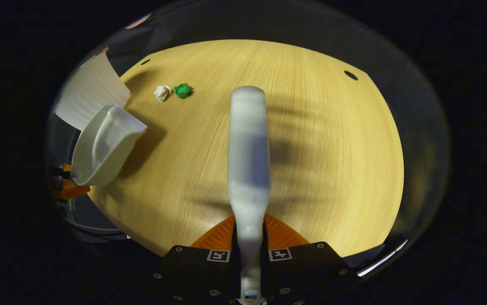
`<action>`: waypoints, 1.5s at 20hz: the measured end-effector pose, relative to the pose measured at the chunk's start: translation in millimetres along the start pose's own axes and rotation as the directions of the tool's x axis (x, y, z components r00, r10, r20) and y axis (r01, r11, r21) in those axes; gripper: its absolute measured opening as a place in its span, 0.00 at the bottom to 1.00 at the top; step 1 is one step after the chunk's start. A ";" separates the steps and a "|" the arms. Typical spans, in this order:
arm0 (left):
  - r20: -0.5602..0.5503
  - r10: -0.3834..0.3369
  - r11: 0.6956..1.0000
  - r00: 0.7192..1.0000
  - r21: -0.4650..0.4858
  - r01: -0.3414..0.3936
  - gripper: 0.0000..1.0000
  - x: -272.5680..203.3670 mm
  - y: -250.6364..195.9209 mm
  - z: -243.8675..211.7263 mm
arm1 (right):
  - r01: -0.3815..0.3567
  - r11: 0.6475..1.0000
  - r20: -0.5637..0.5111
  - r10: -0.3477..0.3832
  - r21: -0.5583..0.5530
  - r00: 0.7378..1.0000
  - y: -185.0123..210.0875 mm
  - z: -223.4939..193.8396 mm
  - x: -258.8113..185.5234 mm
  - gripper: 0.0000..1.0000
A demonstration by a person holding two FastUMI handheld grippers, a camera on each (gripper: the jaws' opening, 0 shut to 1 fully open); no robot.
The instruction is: Pick up the small broom and dustpan from the desktop, sweep the trash into the dustpan with the broom, and then empty the trash into the garbage bin.
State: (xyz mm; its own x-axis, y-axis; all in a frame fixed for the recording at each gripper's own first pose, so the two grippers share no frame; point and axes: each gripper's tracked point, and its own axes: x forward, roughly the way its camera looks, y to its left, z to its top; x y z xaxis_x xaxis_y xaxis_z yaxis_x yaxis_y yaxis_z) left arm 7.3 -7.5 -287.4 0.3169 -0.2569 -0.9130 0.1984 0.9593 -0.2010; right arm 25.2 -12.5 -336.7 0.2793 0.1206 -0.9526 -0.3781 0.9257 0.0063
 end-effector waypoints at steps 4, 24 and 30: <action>-0.071 0.000 0.998 0.997 0.058 0.005 0.32 0.4 5.6 2.4 | 0.039 0.993 0.074 -0.031 -0.115 0.997 -7.9 70.2 -2.8 0.18; -0.200 0.044 0.999 0.979 0.007 -0.043 0.32 21.8 -9.2 12.4 | -0.109 0.732 -0.060 0.093 -0.673 0.994 66.4 152.4 79.4 0.18; -0.205 0.043 0.999 0.978 -0.008 -0.045 0.32 21.9 -13.4 11.5 | -0.221 0.576 -0.153 0.164 -0.787 0.974 98.8 123.8 63.2 0.18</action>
State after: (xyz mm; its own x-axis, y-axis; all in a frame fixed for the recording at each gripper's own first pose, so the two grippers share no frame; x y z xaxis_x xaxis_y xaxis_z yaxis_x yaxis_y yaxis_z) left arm 22.3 -27.4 -300.6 0.1284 -0.1864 -0.9741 0.1767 0.9708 -0.1625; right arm 114.7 130.9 -358.6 0.0749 0.2148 -0.9738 -0.9741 0.2249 -0.0253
